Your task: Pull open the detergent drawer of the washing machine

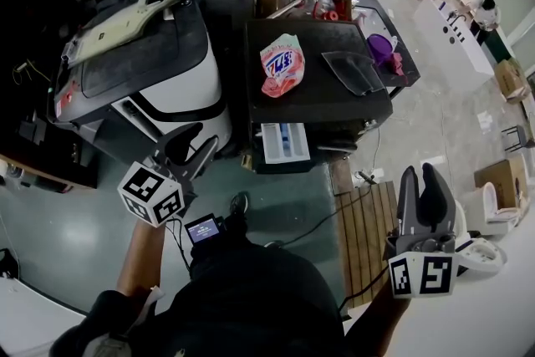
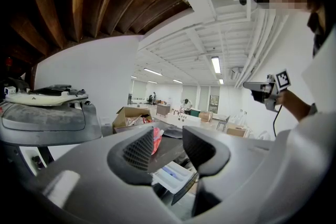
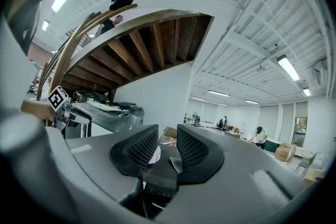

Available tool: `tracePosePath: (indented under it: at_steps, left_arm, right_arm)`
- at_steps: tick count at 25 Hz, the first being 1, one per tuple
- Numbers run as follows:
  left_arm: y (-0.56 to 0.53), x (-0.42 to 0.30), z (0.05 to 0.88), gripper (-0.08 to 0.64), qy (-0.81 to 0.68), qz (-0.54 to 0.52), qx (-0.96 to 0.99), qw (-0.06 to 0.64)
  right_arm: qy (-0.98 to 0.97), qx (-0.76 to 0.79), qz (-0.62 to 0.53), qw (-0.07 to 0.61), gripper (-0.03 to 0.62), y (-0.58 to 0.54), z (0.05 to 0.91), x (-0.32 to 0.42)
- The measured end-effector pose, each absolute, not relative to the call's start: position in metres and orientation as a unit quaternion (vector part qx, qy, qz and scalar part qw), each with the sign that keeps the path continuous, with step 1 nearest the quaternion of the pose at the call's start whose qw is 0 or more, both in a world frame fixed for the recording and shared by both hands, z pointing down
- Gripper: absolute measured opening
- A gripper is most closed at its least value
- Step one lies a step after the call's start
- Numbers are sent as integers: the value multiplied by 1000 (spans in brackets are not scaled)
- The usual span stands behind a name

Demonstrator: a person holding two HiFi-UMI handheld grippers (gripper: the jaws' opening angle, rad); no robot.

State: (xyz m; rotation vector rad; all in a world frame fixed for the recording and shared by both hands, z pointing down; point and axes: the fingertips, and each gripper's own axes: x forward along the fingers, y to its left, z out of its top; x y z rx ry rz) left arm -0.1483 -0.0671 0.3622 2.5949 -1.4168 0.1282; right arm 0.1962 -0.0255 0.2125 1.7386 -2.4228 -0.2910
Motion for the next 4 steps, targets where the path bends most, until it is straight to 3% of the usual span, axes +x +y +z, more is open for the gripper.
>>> tracePosePath:
  at_steps: [4]
  left_arm:
    - [-65, -150, 362, 178, -478, 43, 873, 91]
  right_arm:
    - [-808, 577, -96, 73, 112, -24, 213, 194]
